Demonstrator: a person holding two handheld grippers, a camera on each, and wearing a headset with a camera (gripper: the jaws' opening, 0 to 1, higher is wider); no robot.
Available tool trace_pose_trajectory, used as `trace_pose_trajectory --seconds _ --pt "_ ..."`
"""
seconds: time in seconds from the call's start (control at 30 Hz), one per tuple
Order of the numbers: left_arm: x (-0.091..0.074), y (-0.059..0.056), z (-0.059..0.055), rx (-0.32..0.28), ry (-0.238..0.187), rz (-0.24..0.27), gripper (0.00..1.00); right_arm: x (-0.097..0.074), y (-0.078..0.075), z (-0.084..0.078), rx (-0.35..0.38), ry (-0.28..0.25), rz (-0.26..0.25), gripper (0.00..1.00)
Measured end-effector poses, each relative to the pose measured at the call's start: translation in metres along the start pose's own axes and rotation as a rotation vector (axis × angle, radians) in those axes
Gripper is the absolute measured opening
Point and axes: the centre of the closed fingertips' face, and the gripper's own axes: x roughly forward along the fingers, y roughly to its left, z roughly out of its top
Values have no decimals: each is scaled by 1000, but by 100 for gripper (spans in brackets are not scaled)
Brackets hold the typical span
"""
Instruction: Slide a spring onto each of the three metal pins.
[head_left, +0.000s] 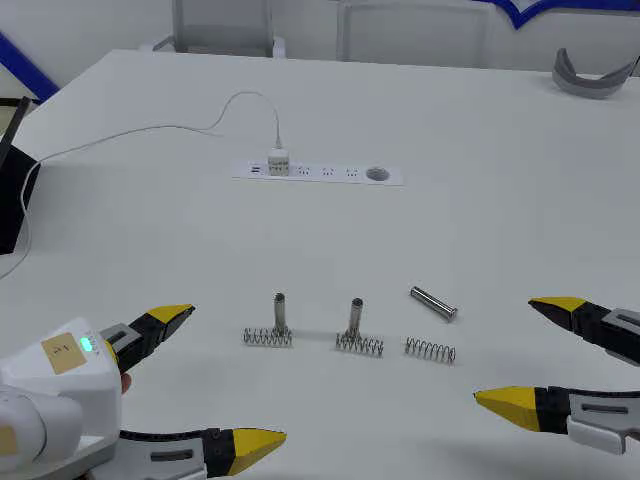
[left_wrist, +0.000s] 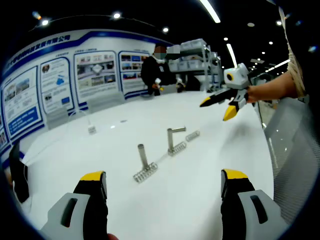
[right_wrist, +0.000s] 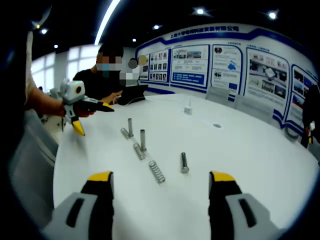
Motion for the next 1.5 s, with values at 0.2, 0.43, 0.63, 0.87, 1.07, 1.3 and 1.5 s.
trace_pose_trajectory --seconds 0.2,0.43,0.63,0.87,1.07,1.3,1.5 --pt "-1 1 -2 -5 0 1 96 1 2 -3 -11 13 2 79" --pt "0 1 -2 -5 -5 -1 96 1 1 -3 -8 12 -3 79" --pt "1 0 -2 -14 -8 0 96 1 0 -4 -9 16 -3 79" --pt "2 -2 -2 -9 -6 -5 96 0 0 -4 -6 15 -8 79" --pt "3 -2 -2 -7 -8 -5 96 0 0 -4 -8 16 -6 79" --pt "4 -3 -1 -4 -9 -7 96 0 0 -4 -5 14 -8 79" --pt "5 -2 0 -4 -10 -7 96 0 -1 -3 -6 13 -11 78"
